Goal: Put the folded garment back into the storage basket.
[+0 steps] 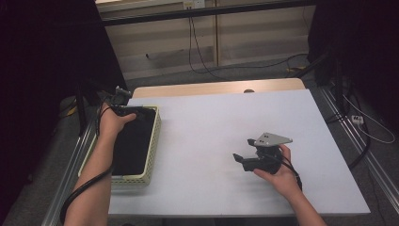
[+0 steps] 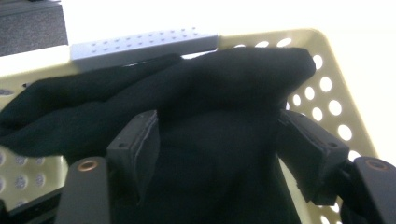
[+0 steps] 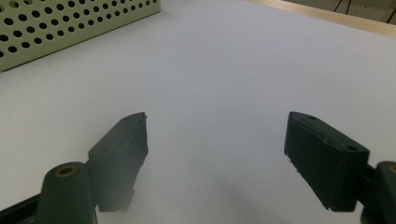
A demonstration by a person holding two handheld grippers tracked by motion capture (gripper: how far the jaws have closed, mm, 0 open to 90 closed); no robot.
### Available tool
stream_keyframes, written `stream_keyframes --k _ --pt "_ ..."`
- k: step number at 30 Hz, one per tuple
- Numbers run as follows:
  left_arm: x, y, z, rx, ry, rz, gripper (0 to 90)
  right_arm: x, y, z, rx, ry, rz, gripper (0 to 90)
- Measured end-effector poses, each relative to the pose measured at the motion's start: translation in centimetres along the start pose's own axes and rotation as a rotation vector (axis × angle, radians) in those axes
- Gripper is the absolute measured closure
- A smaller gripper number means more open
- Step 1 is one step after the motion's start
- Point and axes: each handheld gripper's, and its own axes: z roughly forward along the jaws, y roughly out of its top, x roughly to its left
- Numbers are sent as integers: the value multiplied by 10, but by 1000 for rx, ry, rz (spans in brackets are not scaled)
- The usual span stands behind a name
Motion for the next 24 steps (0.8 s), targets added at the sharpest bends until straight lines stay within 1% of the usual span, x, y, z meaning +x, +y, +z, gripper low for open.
stream_keyframes --k 1,4,5,9,10,12,14,16,17,19,20,21,22,24 --pt "0 -1 -1 -1 -3 -5 300 0 0 0 -2 0 -1 215" --pt "-1 -2 -6 -5 -6 10 280 0 1 1 -1 -1 -1 215" --pt "-1 -3 -7 -8 -12 7 271 0 1 0 -1 0 -1 214" --pt "-8 -6 -17 -18 -31 42 253 -1 1 -2 2 -1 0 213" --pt "-10 -6 -20 -24 -40 53 252 -1 1 -3 4 -1 -2 213" --pt "-15 -7 -27 -36 -73 72 246 -2 1 -5 2 -5 -4 212" --pt "-21 -9 -32 -58 -91 80 243 -4 1 -8 5 -7 -3 212" --pt "-28 -12 -36 -72 -113 99 241 -5 0 -12 8 -7 -2 212" --pt "-31 -13 -38 -72 -129 116 241 -5 -1 -14 9 -7 -3 212" --pt "-40 -17 -40 -87 -161 143 239 -7 -4 -17 16 -8 -2 212" --pt "-43 -18 -40 -93 -171 144 239 -8 -5 -19 25 -5 0 212" --pt "-47 -20 -41 -92 -185 163 236 -8 -7 -21 28 -5 3 212" --pt "-50 -22 -41 -92 -200 172 234 -9 -8 -23 31 -7 1 212" --pt "-59 -26 -41 -91 -214 191 233 -10 -10 -26 39 -10 1 212"
